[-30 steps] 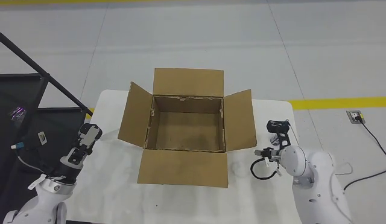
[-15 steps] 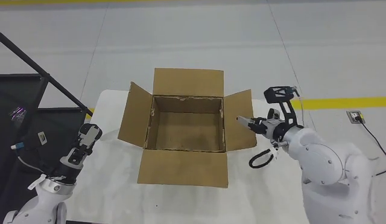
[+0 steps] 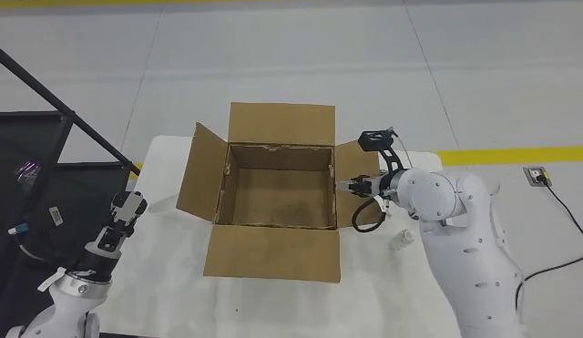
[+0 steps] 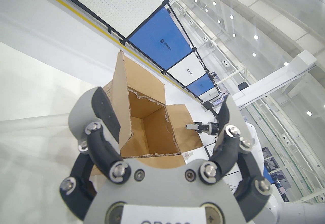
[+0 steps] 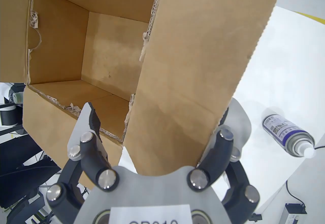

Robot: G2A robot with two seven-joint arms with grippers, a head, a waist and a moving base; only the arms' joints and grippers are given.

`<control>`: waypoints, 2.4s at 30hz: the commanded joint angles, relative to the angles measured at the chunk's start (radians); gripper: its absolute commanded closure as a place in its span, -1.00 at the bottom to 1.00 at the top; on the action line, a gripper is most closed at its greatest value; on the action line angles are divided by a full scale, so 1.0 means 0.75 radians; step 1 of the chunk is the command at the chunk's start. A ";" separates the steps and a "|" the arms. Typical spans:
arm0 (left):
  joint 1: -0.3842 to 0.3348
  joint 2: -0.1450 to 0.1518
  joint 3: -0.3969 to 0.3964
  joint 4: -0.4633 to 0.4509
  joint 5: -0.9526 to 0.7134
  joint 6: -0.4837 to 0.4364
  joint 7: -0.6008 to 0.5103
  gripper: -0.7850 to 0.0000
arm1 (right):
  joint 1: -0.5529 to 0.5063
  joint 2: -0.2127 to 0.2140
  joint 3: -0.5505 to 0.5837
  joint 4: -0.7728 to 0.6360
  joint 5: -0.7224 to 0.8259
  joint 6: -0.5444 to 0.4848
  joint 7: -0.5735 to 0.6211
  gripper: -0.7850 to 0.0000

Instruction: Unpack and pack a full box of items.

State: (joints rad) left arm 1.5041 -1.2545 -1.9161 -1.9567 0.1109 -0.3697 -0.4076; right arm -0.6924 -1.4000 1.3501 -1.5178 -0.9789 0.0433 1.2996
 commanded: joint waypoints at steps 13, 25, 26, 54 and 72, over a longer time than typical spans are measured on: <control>0.000 0.000 0.000 0.000 0.000 0.000 0.000 -1.00 | -0.165 0.046 0.091 -0.343 -0.199 0.074 0.031 -1.00; 0.000 0.000 0.000 0.000 0.000 0.000 0.000 -1.00 | -0.508 0.087 0.225 -0.584 -0.372 0.088 0.149 -1.00; 0.000 0.000 0.000 0.000 0.000 0.000 0.000 -1.00 | -0.519 0.088 0.226 -0.557 -0.383 0.095 0.140 -1.00; 0.000 0.000 0.000 0.000 0.000 0.000 0.000 -1.00 | -0.483 0.103 0.214 -0.182 -0.373 0.156 -0.042 1.00; 0.016 0.001 0.004 -0.013 -0.002 -0.002 0.022 -1.00 | -0.378 0.096 -0.016 -0.830 -0.527 0.202 -0.021 1.00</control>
State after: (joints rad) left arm 1.5117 -1.2541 -1.9123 -1.9647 0.1112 -0.3691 -0.3949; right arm -1.0060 -1.3256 1.3704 -2.1325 -1.3658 0.1961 1.2924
